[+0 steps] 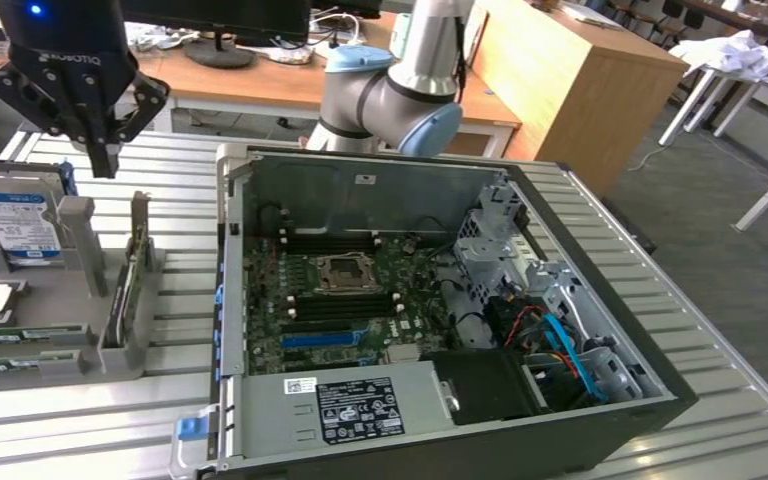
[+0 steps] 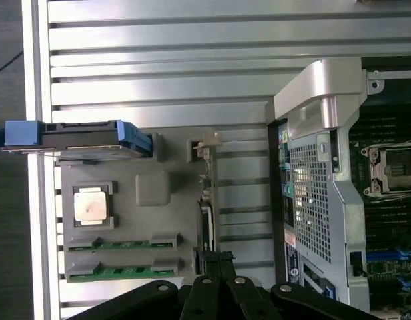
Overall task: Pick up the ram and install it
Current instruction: 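Reach for the ram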
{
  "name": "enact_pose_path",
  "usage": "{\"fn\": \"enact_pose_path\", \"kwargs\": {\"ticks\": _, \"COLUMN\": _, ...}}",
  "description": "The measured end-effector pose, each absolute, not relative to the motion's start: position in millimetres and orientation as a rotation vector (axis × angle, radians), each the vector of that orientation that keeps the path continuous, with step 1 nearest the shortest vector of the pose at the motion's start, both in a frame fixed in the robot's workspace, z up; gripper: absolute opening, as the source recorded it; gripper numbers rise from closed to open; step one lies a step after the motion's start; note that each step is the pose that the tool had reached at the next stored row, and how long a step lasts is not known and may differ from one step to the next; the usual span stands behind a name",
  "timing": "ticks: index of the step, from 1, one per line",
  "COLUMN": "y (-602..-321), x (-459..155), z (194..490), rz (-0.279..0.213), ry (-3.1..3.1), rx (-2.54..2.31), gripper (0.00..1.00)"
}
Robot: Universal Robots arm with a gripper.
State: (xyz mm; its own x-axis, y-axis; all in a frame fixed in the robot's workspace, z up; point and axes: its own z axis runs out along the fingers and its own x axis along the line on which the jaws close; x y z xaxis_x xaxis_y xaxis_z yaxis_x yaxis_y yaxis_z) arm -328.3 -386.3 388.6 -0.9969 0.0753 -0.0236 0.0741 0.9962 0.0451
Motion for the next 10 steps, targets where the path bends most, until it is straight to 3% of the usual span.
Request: {"fn": "enact_pose_path", "kwargs": {"ticks": 10, "y": -385, "x": -353, "z": 388, "rz": 0.069, "ry": 3.113, "rx": 0.117, "gripper": 0.11}}
